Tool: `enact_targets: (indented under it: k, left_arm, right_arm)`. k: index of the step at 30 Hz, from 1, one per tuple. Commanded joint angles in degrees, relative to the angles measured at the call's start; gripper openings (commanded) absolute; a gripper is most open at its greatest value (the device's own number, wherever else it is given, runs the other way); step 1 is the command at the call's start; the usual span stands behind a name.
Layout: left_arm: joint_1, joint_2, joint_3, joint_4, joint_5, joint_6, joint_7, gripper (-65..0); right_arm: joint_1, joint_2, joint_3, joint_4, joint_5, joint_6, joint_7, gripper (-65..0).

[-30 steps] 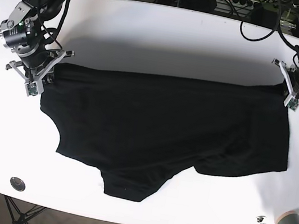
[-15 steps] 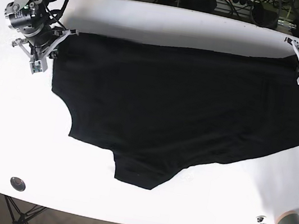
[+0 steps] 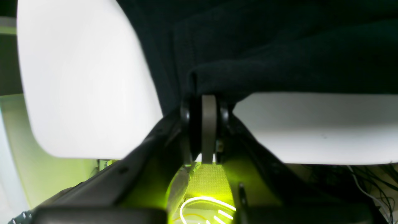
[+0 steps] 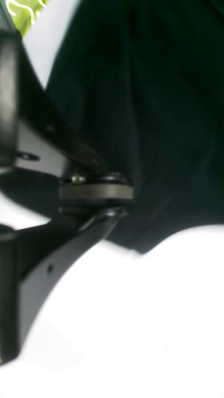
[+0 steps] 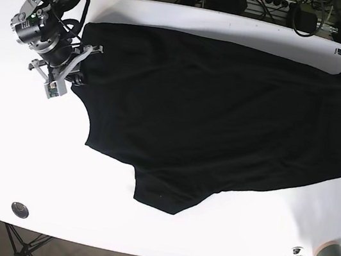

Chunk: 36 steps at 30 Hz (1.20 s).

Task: Fold the T-shirt properly
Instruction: 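Lay the shirt flat, holding its edge with both grippers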

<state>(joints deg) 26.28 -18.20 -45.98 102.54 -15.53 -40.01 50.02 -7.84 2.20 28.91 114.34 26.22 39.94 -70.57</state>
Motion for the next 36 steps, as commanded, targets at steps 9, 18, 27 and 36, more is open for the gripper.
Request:
enact_targets:
  k: [9,18,27,36]
  left_arm:
    - [-0.83,-1.36,-0.49,0.62,-0.43,0.01,-1.27,-65.0]
    - [-0.83,-1.36,1.27,0.62,-0.43,0.01,-1.27,-65.0]
    - [-0.83,-1.36,1.45,0.62,-0.34,0.01,-1.27,-65.0]
    - [-0.83,-1.45,1.36,0.62,-0.34,0.01,-1.27,-65.0]
  right_arm:
    - [-3.55,0.66,-2.84,0.86,0.02,0.06,0.54,-13.0]
    - [-6.54,2.24,-2.75,-2.04,-1.38,0.06,3.0,-18.4]
    - [-11.72,1.98,-2.75,-1.95,-1.21,0.06,3.0,-20.8]
    - [-15.94,-0.04,-2.84,-1.95,-1.21,0.06,3.0,-21.2]
